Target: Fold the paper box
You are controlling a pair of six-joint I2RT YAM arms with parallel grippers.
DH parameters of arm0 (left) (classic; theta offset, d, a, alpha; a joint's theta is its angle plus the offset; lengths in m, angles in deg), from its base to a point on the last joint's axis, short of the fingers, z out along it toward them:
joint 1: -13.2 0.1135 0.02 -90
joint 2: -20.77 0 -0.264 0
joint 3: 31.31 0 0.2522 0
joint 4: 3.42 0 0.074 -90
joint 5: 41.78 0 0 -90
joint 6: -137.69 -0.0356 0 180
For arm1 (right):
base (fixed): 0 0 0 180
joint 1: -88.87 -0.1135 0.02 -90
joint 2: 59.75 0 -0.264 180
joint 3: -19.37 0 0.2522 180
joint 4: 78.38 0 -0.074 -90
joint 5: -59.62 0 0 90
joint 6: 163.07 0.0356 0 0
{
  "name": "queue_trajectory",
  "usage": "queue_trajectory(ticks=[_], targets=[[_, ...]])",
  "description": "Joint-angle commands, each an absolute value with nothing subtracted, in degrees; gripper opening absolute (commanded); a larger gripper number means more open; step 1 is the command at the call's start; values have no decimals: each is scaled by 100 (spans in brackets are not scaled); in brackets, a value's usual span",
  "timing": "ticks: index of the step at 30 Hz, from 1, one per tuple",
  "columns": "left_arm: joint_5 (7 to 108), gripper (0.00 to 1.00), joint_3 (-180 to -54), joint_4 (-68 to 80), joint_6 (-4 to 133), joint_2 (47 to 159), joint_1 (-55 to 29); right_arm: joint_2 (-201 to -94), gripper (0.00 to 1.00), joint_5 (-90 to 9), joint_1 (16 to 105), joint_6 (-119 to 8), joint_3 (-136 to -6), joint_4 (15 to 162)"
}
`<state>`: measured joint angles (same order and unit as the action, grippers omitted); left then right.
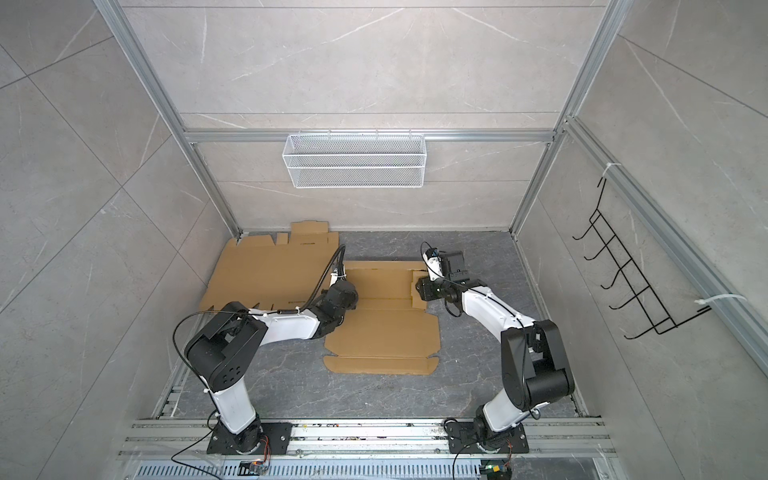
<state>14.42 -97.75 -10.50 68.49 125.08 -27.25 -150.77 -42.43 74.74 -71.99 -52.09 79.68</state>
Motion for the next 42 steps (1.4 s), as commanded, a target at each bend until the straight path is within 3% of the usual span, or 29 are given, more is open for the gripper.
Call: queue_trajectory(ticks=[1,20,33,39,42], targets=[[1808,0,-9770,-403,6738,12712,-2737,-15066,51,-3775,7318,-7418,-5064,8787],[1832,0,-9813,-269,6908,12551,-2741,-15256,26,-1771,6856,-7113,-4836,9288],[2418,0,-10170,602,7381,12000,-2744,-15839,8,1787,6068,-7087,-5638,7947],[2638,0,-10454,1177,7353,11744,-2741,-15888,3,2395,5952,-7245,-5795,7747],[2756,0,-10483,1179,7381,11655,-2741,-15772,5,2048,5951,-7188,-5759,7696]])
